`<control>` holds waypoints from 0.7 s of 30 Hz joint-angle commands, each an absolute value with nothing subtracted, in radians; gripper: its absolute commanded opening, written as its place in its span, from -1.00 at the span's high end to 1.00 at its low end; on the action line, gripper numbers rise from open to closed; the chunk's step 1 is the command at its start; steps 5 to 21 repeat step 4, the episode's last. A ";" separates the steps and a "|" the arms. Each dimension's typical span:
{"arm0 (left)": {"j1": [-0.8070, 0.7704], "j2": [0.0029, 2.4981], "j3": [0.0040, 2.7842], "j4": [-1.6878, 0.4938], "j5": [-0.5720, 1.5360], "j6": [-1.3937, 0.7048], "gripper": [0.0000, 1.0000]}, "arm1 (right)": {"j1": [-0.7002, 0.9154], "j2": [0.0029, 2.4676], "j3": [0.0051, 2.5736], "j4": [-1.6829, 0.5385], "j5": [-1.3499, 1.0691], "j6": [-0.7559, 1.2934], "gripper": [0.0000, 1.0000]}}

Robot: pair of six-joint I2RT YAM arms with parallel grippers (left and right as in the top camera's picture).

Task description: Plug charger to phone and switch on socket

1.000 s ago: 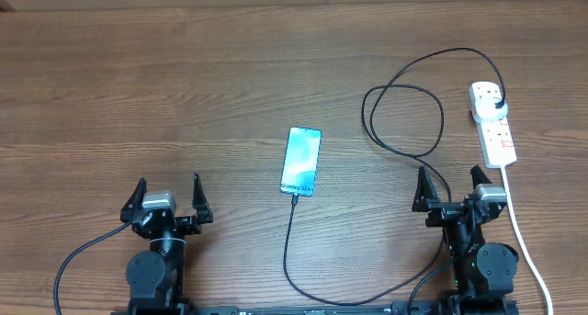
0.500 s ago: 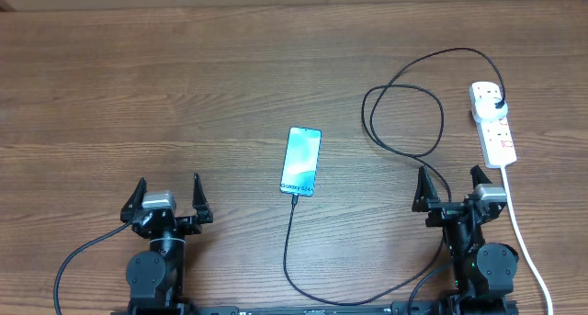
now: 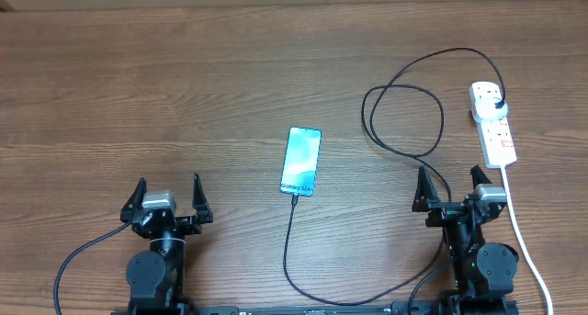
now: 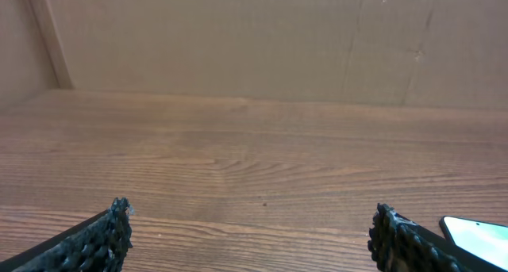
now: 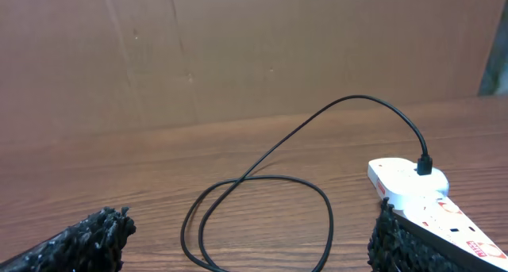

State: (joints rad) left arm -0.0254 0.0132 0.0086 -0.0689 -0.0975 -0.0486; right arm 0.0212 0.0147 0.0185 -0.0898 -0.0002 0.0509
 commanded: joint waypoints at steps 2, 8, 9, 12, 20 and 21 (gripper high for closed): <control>-0.020 0.007 0.005 -0.070 -0.096 -0.033 -0.99 | 0.023 0.003 0.008 -0.084 -0.001 0.044 -1.00; -0.020 0.006 0.005 -0.070 -0.096 -0.033 -0.99 | 0.023 0.003 0.008 -0.084 -0.001 0.044 -1.00; -0.020 0.006 0.005 -0.070 -0.096 -0.033 -0.99 | 0.023 0.003 0.008 -0.084 -0.001 0.044 -1.00; -0.020 0.006 0.005 -0.070 -0.096 -0.033 -0.99 | 0.023 0.003 0.008 -0.084 -0.001 0.044 -1.00; -0.020 0.006 0.005 -0.070 -0.096 -0.033 -0.99 | 0.023 0.003 0.008 -0.084 -0.001 0.044 -1.00; -0.020 0.006 0.005 -0.070 -0.096 -0.033 -0.99 | 0.023 0.003 0.008 -0.084 -0.001 0.044 -1.00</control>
